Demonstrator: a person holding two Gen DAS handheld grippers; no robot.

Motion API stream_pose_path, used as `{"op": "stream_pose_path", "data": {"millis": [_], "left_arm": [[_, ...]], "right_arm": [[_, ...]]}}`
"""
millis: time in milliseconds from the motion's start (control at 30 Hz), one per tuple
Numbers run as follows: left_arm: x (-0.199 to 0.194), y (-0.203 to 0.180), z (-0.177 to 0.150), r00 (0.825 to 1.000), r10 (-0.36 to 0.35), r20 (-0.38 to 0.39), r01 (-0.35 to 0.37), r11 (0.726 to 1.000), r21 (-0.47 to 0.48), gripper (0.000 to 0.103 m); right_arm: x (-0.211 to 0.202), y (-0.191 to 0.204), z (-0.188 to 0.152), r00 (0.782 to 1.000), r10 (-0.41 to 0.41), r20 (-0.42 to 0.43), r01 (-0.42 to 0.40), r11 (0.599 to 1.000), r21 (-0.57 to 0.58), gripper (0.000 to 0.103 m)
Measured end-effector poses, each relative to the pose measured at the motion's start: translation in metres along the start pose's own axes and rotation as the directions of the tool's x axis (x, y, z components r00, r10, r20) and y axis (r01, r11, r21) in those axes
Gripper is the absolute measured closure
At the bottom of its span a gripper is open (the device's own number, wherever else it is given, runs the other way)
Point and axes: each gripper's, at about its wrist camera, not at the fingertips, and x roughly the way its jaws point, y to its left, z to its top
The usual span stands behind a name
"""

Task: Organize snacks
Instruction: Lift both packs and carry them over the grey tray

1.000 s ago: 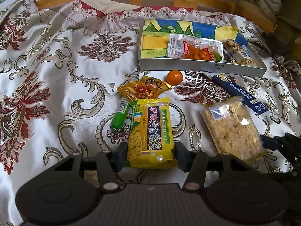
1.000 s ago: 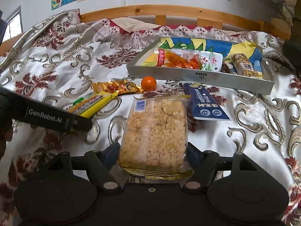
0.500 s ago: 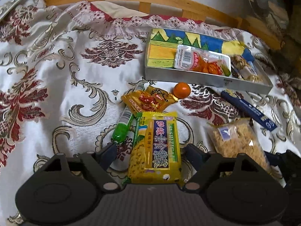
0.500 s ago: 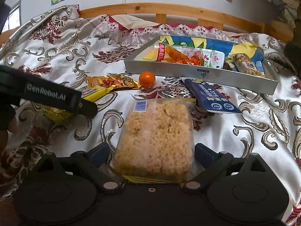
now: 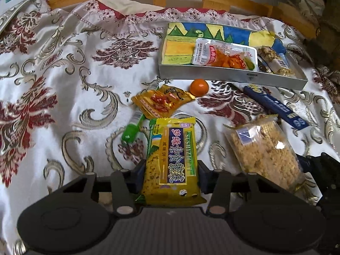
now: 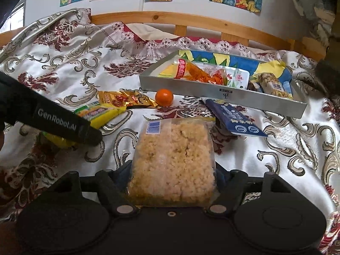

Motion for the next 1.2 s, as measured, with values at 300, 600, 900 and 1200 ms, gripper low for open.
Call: {"op": "stream_pose_path", "data": {"millis": [300,600,900,1200], "left_arm": [[-0.021,0.002,-0.012,0.991,-0.126,-0.054,0.116,0.980,-0.160,0.051],[-0.041,-0.023,-0.025,0.988,-0.144,-0.050,0.134,0.978,-0.157,0.051],[-0.063,-0.045,-0.017,0.984,-0.175,0.031,0.178,0.975,-0.132,0.051],[-0.079,-0.054,-0.011,0.960,-0.221,0.172,0.247,0.958,-0.144,0.051]], "right_arm": [[-0.036,0.000,0.003,0.999,-0.003,0.042,0.007,0.996,-0.083,0.027],[-0.075,-0.023,-0.001,0.995,-0.067,0.072,0.074,0.992,-0.104,0.027],[-0.098,-0.055,0.010,0.986,-0.100,0.135,0.102,0.995,-0.009,0.027],[-0.106,-0.070,0.019,0.978,-0.096,0.187,0.087,0.995,0.053,0.027]]}}
